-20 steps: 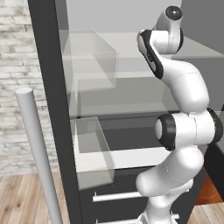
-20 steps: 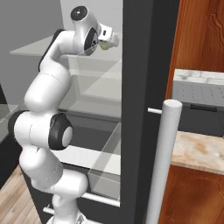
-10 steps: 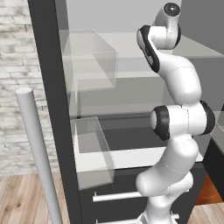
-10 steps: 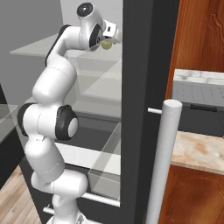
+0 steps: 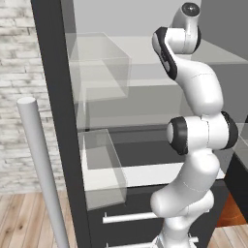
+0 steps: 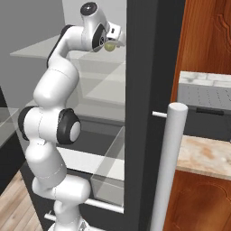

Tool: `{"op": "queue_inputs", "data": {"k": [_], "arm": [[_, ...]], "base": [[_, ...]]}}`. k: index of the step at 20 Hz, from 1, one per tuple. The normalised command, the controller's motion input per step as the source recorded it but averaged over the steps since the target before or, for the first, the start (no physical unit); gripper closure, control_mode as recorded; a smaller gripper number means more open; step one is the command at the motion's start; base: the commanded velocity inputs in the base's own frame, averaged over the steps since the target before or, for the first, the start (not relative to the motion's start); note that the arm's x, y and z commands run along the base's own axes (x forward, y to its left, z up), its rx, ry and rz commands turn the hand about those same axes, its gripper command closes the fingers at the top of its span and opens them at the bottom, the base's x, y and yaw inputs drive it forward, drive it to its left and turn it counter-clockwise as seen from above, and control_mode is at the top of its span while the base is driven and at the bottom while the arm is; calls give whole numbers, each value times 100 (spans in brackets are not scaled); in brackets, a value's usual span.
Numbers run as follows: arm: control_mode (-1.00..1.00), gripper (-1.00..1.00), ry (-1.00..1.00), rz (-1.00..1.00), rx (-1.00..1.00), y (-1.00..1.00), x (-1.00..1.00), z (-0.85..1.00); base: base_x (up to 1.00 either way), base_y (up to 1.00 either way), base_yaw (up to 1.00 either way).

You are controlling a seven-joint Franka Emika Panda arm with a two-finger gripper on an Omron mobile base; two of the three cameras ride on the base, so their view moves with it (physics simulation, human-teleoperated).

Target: Place one lemon and one steak in each tupperware on the nearby counter, to pack two identical lunches.

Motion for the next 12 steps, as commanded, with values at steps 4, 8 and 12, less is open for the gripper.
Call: {"op": "queue_inputs", "data": {"k": [4, 8, 12], "arm": [[-100, -100, 4, 0, 0, 0, 14, -41], [-100, 100, 10, 0, 0, 0, 3, -60], [-100, 100, 4, 0, 0, 0, 22, -49]], "base": [[0, 0, 0], [0, 0, 0], [0, 0, 0]]}}
